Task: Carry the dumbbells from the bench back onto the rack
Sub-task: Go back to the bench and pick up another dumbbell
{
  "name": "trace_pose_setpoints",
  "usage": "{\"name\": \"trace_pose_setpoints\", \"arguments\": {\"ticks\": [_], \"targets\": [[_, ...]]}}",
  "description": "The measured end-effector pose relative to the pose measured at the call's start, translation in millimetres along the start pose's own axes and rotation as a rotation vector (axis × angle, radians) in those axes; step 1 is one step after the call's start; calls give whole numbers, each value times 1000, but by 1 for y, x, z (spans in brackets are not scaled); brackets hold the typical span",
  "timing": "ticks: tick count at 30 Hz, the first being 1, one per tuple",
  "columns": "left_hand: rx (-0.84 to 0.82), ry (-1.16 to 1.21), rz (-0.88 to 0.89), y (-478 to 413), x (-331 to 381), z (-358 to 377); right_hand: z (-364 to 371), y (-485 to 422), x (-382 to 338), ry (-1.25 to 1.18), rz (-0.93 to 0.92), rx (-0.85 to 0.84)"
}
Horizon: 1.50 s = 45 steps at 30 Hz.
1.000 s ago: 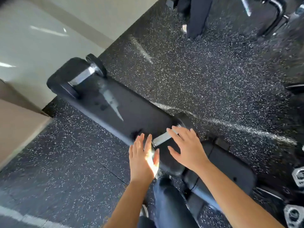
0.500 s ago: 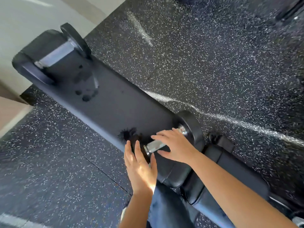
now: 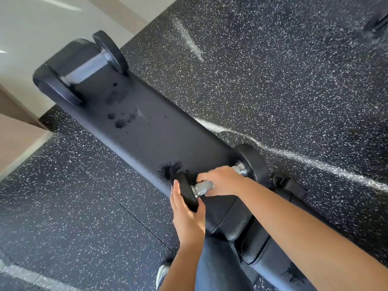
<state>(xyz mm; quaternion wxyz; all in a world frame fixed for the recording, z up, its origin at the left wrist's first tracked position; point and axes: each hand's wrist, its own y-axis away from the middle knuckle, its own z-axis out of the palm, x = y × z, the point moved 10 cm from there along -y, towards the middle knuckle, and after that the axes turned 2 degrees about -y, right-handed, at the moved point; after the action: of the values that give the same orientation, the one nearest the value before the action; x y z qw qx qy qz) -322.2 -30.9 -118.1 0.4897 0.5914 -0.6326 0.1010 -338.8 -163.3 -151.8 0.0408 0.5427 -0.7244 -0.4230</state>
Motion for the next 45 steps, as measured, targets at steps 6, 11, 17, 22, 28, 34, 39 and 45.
{"name": "trace_pose_setpoints", "arguments": {"ticks": [6, 11, 17, 22, 28, 34, 39, 45], "targets": [[-133, -38, 32, -8, 34, -24, 11, 32, -10, -346, 159, -148], [-356, -238, 384, 9, 114, -37, -2, 79, -29, -655, 270, -18], [-449, -408, 875, 71, 235, -50, -55, 155, -56, -1041, 285, 169], [-479, -352, 976, 101, 308, -72, -109, 219, -71, -1252, 217, 251], [-607, -155, 933, 115, 374, -88, -155, 290, -85, -1434, 106, 197], [-725, -113, 1008, 147, 416, -81, -178, 331, -85, -1453, 163, 389], [-870, -127, 1098, 171, 437, -70, -180, 359, -90, -1541, 224, 596], [-1133, -202, 1186, 219, 443, -58, -159, 394, -114, -1656, 363, 884]]}}
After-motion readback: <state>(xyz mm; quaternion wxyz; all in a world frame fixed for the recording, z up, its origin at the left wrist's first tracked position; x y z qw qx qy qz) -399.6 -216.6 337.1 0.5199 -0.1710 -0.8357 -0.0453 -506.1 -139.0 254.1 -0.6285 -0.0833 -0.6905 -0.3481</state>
